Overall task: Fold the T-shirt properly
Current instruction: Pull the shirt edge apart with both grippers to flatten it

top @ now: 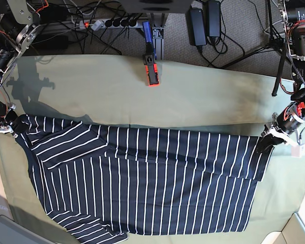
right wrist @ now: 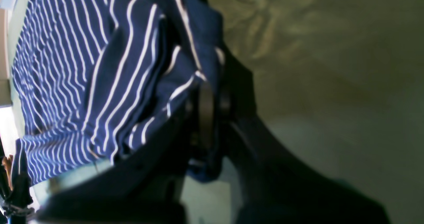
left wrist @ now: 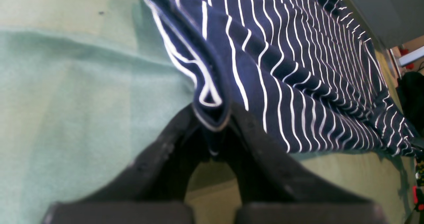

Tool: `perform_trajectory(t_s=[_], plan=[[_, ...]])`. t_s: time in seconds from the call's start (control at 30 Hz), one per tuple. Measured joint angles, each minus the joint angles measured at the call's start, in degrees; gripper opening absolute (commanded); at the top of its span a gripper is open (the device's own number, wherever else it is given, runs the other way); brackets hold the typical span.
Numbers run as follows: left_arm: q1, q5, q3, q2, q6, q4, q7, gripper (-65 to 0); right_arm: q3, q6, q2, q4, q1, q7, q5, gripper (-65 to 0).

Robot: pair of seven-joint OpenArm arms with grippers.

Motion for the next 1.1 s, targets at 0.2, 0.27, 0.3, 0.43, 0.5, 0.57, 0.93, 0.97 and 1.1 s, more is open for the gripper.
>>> perform_trajectory(t_s=[0.2, 0.27, 0.3, 0.43, 0.5, 0.57, 0.93, 0.97, 1.1], plan=[[3.39, -2.51, -0.02, -1.27, -0.39, 0.22, 0.94, -65.0, -0.02, 0.81, 0.59, 0.02, -3.87, -0.76, 2.25, -65.0], [4.76, -3.21, -1.09, -1.29, -1.73, 0.50, 1.31, -65.0, -0.02, 0.90, 0.59, 0.00, -5.60, -1.07, 2.80, -65.0], [5.70, -3.87, -1.64, -1.31, -2.14, 1.27, 1.33, -65.0, -0.02, 0.92, 0.63, 0.00, -6.25, -1.11, 3.17, -65.0], [10.75, -3.96, -3.78, -1.29, -2.58, 6.08, 1.42, -65.0, -0.02, 1.29, 0.92, 0.11, -8.85, -1.07, 5.46, -65.0], [13.11, -3.85, -4.63, -1.29, -2.78, 8.96, 1.55, -65.0, 0.00, 1.95, 1.14, 0.17, -9.60, -1.14, 6.14, -65.0], [15.02, -4.00, -5.77, -1.31, -2.84, 12.04, 1.51, -65.0, 0.00, 2.01, 1.20, 0.31, -10.08, -1.27, 6.40, -65.0], [19.74, -4.17, -10.29, -1.42, -2.95, 14.78, 1.51, -65.0, -0.02, 2.91, 2.60, 2.45, -16.20, -1.70, 10.88, -65.0], [19.98, -4.20, -10.29, -1.42, -2.95, 14.78, 1.53, -65.0, -0.11, 2.99, 2.84, 2.84, -17.07, -1.90, 11.23, -65.0], [21.44, -4.15, -10.29, -1.42, -2.97, 14.78, 1.55, -65.0, -0.13, 3.17, 3.06, 5.90, -20.85, -1.84, 12.04, -65.0]])
